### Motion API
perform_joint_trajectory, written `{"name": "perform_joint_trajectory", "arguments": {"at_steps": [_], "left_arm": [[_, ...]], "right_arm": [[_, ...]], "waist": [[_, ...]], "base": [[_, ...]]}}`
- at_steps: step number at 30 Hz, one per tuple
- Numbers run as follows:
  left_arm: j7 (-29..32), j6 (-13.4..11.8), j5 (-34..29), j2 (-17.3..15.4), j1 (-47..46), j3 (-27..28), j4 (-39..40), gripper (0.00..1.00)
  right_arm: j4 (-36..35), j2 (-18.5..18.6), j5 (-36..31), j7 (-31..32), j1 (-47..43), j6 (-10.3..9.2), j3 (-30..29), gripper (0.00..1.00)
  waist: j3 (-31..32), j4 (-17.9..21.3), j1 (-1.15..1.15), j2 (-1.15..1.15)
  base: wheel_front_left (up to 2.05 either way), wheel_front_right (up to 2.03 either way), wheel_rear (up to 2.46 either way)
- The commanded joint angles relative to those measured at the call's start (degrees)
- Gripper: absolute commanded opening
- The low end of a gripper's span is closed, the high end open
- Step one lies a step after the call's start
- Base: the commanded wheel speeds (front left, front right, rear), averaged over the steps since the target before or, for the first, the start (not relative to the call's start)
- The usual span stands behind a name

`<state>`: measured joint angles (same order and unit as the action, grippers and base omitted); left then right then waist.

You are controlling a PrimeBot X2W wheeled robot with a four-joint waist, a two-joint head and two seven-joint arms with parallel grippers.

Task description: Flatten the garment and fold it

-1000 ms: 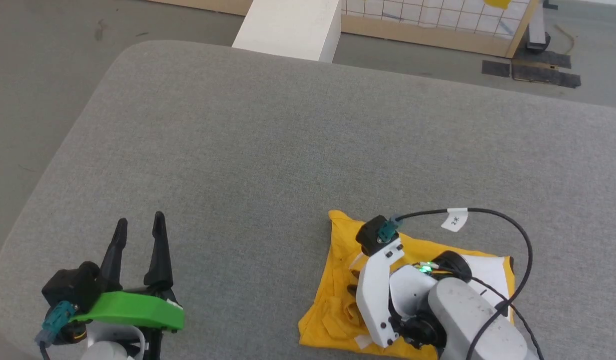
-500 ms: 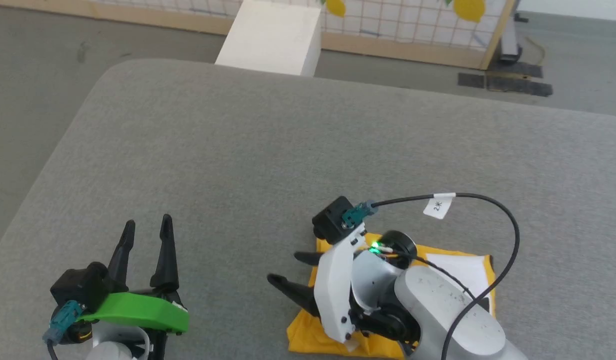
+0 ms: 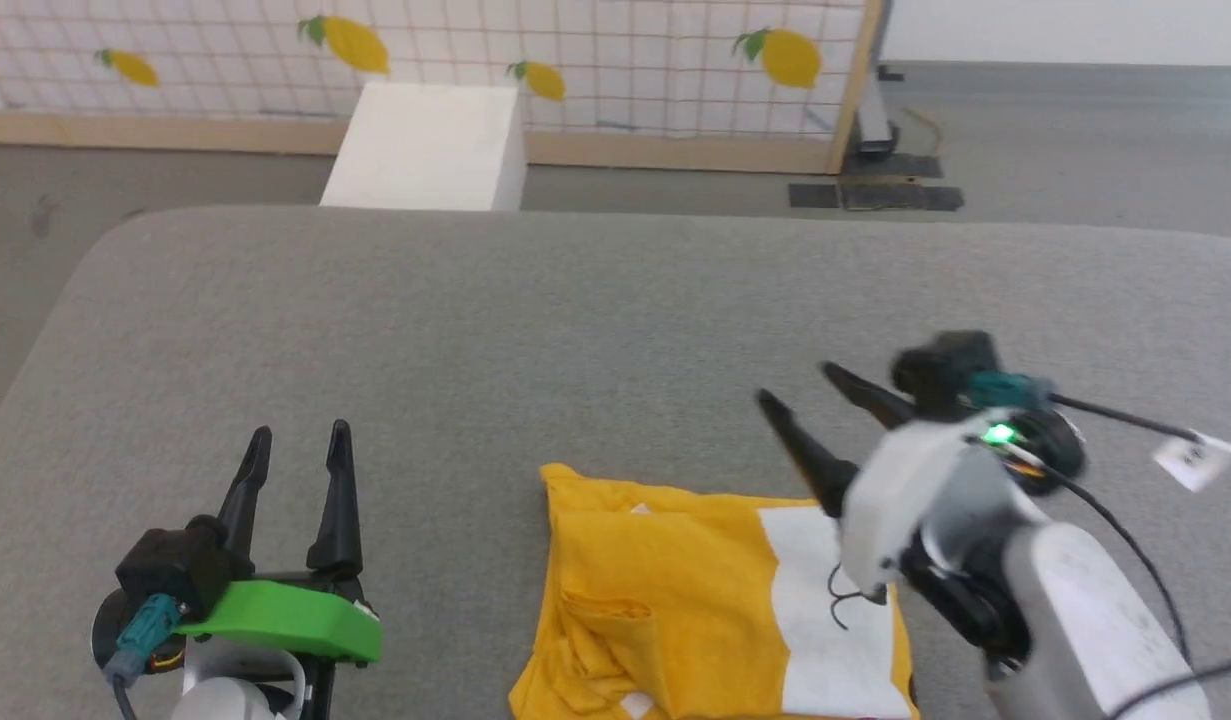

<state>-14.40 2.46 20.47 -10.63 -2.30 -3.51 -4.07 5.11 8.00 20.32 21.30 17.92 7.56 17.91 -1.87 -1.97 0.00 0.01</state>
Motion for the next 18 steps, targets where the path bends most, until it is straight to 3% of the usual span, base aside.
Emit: {"name": "perform_joint_trajectory", "arguments": {"at_steps": [1,8,18], "left_arm": [[-0.2,-0.4,-0.6,-0.3,0.3,-0.2,0.3,1.00],[-0.4,-0.4,-1.4,0.5,0.2,-1.8,0.1,1.00],[-0.5,0.8,-1.5,1.5,-0.3,-3.2,-1.7,1.00]], "right_arm": [[-1.0,-0.3,-1.7,0.6,-2.7,-0.08,-2.6,1.00],[-2.9,-2.2,-9.3,4.8,-12.7,-0.08,-11.8,1.00],[3.7,-4.5,-14.5,7.3,-13.8,-0.08,-10.7,1.00]], "waist": [[1.1,2.4,0.00,-0.01],[-0.7,2.8,0.00,-0.01],[-3.8,1.2,0.00,-0.01]], "base": [[0.00,0.00,0.00],[0.00,0.00,0.00],[0.00,0.00,0.00]]}}
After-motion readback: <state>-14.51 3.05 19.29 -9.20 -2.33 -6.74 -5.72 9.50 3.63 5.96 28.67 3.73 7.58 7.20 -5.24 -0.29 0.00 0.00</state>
